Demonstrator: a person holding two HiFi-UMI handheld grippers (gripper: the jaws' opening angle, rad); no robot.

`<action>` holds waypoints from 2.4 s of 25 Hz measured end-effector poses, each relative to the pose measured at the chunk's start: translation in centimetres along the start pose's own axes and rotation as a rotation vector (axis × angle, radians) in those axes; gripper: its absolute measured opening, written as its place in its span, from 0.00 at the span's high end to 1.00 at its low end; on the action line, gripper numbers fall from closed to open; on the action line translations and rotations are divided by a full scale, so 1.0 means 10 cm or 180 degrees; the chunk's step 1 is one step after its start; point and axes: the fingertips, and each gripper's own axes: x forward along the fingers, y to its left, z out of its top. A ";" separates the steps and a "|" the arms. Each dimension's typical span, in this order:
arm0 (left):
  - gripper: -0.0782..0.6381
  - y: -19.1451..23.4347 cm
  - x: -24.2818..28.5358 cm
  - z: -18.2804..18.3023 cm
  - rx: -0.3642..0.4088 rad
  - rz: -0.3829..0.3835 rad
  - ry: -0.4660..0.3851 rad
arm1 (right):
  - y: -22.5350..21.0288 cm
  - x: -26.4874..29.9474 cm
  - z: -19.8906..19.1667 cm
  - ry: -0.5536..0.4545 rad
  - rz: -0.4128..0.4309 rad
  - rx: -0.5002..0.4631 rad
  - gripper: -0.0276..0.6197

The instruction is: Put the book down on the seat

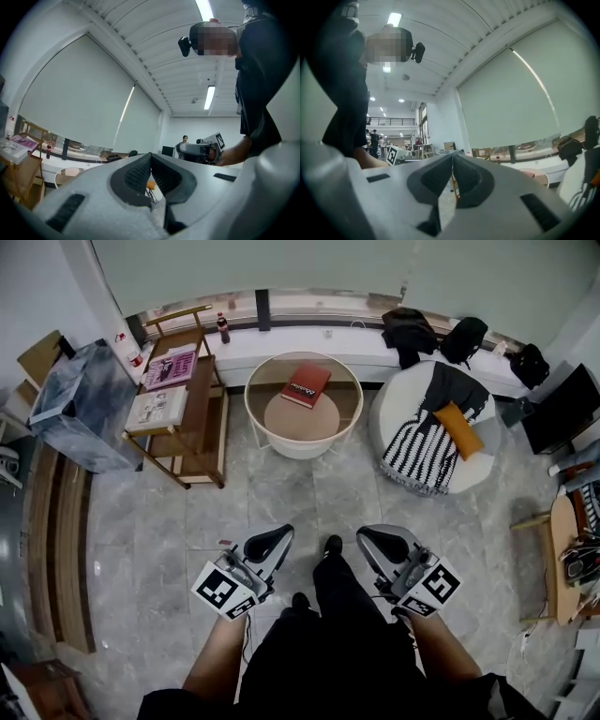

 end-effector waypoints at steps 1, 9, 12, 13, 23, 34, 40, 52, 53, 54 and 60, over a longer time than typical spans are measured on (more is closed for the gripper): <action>0.86 0.06 0.03 -0.02 -0.0030 0.0021 0.0030 | -0.05 0.05 -0.02 0.0006 0.0031 0.0010 0.91; 0.86 0.61 0.41 0.01 -0.0181 0.0146 0.0206 | -0.72 0.60 -0.02 0.0013 0.0267 0.0132 0.91; 0.86 0.83 0.70 0.08 -0.0241 0.0136 0.0222 | -1.01 0.80 0.04 0.0015 0.0416 0.0213 0.91; 0.86 0.91 0.82 0.12 -0.0236 0.0141 0.0217 | -1.12 0.85 0.04 0.0035 0.0454 0.0231 0.91; 0.86 1.79 1.70 0.33 -0.0213 0.0373 0.0263 | -2.08 1.30 0.07 0.0080 0.0760 0.0448 0.91; 0.86 2.55 2.25 0.20 -0.0397 0.0366 0.0359 | -3.05 1.74 0.04 0.0038 0.0525 0.0663 0.91; 0.86 3.34 2.51 0.03 -0.0582 0.0322 0.0400 | -3.64 2.14 -0.09 0.0118 0.0292 0.0772 0.91; 0.86 4.88 3.04 -0.47 -0.0953 -0.0226 0.0976 | -4.73 3.34 -0.42 0.0408 -0.0209 0.1159 0.91; 0.86 4.97 3.07 -0.53 -0.0979 -0.0261 0.1034 | -4.81 3.40 -0.49 0.0458 -0.0258 0.1200 0.91; 0.86 5.05 3.10 -0.60 -0.1019 -0.0285 0.1082 | -4.90 3.46 -0.56 0.0498 -0.0319 0.1241 0.91; 0.86 5.53 3.25 -1.11 -0.1167 -0.0370 0.1361 | -5.37 3.70 -1.02 0.0613 -0.0599 0.1565 0.91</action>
